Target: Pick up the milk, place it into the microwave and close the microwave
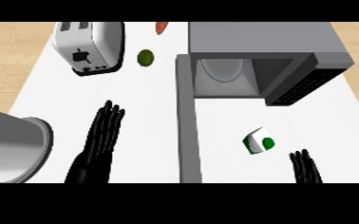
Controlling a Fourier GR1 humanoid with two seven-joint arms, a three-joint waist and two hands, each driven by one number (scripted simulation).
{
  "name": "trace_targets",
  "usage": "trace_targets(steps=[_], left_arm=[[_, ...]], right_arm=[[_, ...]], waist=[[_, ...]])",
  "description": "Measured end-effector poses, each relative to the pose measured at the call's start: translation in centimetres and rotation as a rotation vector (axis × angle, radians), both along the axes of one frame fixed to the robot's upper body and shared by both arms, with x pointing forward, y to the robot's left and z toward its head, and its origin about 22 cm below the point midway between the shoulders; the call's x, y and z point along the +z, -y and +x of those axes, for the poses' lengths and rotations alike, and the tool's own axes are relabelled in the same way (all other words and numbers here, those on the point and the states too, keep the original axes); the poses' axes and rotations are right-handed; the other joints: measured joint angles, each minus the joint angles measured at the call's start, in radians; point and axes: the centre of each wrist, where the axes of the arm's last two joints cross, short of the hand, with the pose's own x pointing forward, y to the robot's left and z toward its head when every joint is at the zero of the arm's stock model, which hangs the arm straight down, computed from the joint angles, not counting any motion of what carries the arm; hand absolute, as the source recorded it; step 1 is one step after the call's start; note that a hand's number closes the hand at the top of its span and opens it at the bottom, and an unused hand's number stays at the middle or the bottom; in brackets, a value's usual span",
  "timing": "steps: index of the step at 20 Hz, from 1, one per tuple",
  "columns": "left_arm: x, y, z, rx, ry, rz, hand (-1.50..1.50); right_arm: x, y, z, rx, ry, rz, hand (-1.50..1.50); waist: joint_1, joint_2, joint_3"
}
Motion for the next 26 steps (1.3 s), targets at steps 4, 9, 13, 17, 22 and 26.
trace_targets(steps=[4, 9, 13, 17, 22, 26], left_arm=[[-0.5, 0.1, -0.6, -0.020, -0.014, -0.012, -1.50], [-1.4, -0.3, -1.1, -0.028, -0.024, -0.014, -1.50], [-1.6, -2.1, -0.7, -0.027, -0.030, -0.023, -1.50], [-2.5, -3.1, -1.4, -0.032, -0.041, -0.033, -1.50], [-1.4, -5.0, -2.2, -0.030, -0.046, -0.034, -1.50], [-1.5, -5.8, -2.6, -0.033, -0.050, -0.040, -1.50]], right_arm=[[-2.0, 0.9, 1.6, -0.021, -0.008, -0.004, -1.50], [-3.9, 1.5, 3.9, -0.031, -0.027, -0.014, -1.50], [-5.5, 2.1, 5.4, -0.059, -0.029, -0.039, -1.50], [-7.0, 2.2, 7.4, -0.087, -0.026, -0.062, -1.50], [-9.2, 3.7, 9.3, -0.123, -0.025, -0.096, -1.50], [-10.7, 3.7, 10.4, -0.147, -0.026, -0.112, 1.50]], waist=[[0.002, 0.000, 0.000], [0.004, 0.001, 0.000], [0.004, 0.001, 0.000], [0.006, 0.001, 0.000], [0.009, 0.001, 0.000], [0.008, 0.001, 0.000]])
